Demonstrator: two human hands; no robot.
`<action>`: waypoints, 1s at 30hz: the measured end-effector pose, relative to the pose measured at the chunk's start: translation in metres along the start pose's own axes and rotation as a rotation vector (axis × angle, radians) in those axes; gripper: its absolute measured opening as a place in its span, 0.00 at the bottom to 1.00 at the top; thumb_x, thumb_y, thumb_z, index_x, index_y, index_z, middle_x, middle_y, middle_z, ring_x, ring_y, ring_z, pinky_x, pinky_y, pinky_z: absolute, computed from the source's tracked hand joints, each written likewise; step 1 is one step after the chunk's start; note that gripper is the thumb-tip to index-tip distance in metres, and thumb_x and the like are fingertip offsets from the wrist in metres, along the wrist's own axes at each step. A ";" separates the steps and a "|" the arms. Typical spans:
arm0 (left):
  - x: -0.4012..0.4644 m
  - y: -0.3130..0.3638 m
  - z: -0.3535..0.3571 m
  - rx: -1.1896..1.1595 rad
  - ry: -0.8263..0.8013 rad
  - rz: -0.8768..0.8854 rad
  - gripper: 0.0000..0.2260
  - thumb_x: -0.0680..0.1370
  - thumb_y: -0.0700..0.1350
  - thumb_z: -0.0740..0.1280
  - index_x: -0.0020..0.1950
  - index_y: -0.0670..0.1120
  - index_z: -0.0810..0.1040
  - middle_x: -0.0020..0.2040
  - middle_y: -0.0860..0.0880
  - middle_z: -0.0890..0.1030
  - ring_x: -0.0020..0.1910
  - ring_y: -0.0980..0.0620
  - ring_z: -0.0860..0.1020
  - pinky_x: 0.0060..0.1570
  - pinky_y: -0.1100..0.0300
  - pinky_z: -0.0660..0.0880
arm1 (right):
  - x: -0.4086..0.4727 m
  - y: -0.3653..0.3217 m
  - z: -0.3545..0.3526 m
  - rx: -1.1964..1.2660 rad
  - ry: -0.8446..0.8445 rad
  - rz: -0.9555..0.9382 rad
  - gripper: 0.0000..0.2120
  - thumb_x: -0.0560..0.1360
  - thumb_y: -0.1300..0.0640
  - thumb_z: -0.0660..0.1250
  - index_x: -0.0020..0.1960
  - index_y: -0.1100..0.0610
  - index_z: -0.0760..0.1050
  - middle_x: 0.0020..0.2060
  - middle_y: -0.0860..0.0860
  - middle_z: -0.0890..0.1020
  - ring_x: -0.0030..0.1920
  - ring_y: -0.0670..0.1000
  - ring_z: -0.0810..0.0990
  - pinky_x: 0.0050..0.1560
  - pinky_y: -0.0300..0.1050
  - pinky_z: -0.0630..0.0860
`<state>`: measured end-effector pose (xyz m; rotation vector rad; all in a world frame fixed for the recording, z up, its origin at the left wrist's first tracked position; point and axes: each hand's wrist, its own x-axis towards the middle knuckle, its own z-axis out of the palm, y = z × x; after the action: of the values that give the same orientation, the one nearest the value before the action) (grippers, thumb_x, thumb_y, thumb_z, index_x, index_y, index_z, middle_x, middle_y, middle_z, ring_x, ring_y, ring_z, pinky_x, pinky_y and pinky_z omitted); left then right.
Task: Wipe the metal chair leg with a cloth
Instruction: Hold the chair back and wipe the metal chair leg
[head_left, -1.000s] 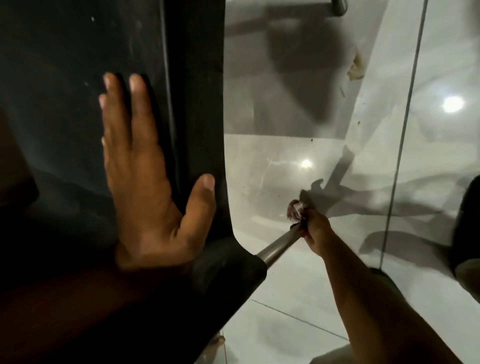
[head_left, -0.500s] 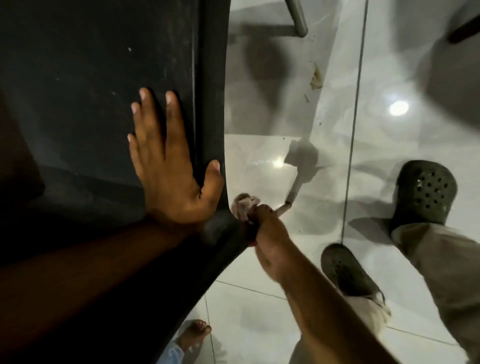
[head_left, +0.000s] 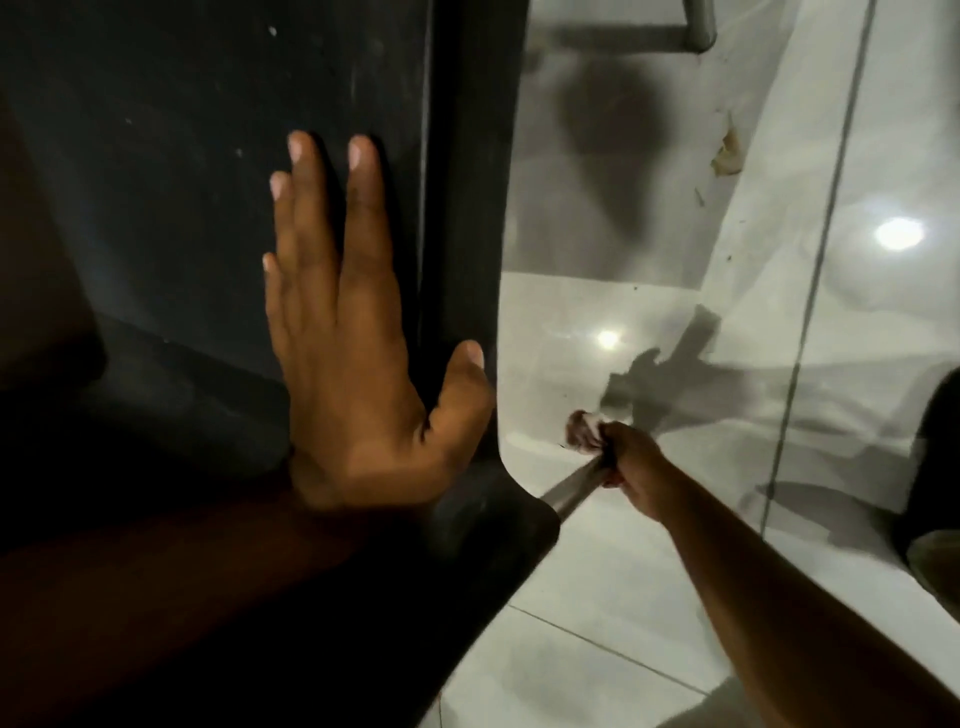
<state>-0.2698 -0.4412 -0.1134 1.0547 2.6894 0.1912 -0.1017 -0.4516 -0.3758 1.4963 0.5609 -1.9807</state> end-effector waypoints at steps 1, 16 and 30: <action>-0.001 0.001 0.000 0.015 0.001 0.003 0.41 0.71 0.56 0.59 0.77 0.37 0.48 0.79 0.30 0.48 0.80 0.33 0.46 0.76 0.32 0.47 | 0.015 0.005 -0.006 -0.007 0.000 0.001 0.13 0.81 0.57 0.57 0.38 0.55 0.71 0.29 0.52 0.73 0.30 0.50 0.68 0.30 0.41 0.63; -0.003 0.005 -0.007 0.072 -0.031 -0.065 0.42 0.69 0.59 0.59 0.77 0.44 0.48 0.79 0.32 0.52 0.79 0.33 0.50 0.73 0.31 0.55 | -0.105 -0.041 0.042 -0.566 -0.233 -0.127 0.06 0.69 0.53 0.65 0.41 0.55 0.77 0.38 0.53 0.80 0.36 0.53 0.80 0.36 0.45 0.75; 0.003 0.007 -0.008 0.028 -0.008 0.010 0.44 0.69 0.58 0.61 0.77 0.36 0.50 0.78 0.30 0.51 0.79 0.32 0.48 0.75 0.30 0.51 | -0.033 -0.018 0.007 -0.176 -0.063 -0.006 0.14 0.82 0.58 0.58 0.38 0.57 0.70 0.33 0.55 0.72 0.31 0.52 0.71 0.31 0.44 0.67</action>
<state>-0.2690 -0.4344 -0.1051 1.0754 2.6873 0.1513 -0.1124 -0.4359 -0.3424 1.3226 0.6945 -1.9223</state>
